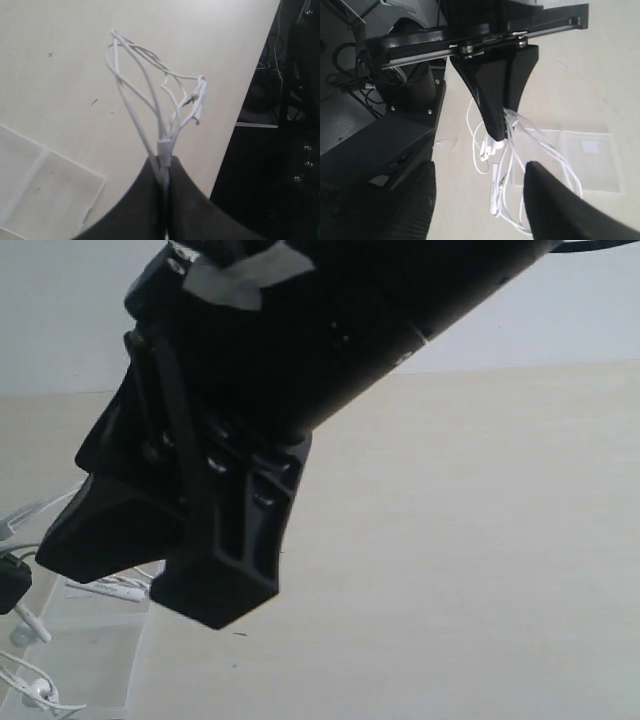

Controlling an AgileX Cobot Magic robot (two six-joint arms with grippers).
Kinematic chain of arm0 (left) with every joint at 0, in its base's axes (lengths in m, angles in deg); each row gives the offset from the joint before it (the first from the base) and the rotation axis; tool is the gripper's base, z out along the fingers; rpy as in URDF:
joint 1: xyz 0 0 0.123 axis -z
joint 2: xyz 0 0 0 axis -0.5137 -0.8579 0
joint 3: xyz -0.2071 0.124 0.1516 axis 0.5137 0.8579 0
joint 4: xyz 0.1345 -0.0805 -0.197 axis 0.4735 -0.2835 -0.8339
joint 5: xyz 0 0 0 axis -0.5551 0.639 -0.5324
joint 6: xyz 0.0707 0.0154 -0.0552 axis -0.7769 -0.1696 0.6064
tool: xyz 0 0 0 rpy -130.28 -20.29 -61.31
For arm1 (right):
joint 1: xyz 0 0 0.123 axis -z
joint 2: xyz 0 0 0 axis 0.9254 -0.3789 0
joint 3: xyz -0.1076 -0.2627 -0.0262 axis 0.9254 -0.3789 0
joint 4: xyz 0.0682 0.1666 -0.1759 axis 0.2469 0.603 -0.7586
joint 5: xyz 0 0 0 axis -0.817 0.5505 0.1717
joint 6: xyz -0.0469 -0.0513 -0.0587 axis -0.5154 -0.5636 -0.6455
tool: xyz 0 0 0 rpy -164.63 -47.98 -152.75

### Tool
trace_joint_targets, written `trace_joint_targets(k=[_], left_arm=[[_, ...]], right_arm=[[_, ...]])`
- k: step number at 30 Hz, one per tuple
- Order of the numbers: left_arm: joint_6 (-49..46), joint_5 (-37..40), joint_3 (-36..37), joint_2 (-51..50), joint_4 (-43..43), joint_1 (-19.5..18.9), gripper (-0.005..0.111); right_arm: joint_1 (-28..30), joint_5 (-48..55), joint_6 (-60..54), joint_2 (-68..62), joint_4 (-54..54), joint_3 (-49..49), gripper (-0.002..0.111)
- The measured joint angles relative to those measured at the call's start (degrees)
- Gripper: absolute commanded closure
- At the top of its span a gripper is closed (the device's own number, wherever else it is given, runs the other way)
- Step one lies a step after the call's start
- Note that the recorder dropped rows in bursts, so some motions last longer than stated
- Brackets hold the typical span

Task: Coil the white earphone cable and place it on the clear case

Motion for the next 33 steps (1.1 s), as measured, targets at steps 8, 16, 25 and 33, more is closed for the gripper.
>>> trace_joint_targets(k=[8, 16, 25, 33], left_arm=[[0.00, 0.00, -0.40, 0.00, 3.70, 0.00, 0.107], [1.71, 0.00, -0.40, 0.00, 9.16, 0.00, 0.107], [2.24, 0.00, -0.40, 0.00, 10.57, 0.00, 0.107], [2.24, -0.87, -0.40, 0.00, 10.57, 0.00, 0.107]], right_arm=[[0.00, -3.00, -6.38, -0.92, 2.85, 0.00, 0.052], [0.00, -5.16, 6.27, -0.94, -5.81, 0.00, 0.086], [0.00, -6.40, 17.19, 3.23, -12.94, 0.00, 0.108], [0.00, -10.53, 23.64, 8.88, -16.73, -9.99, 0.108]])
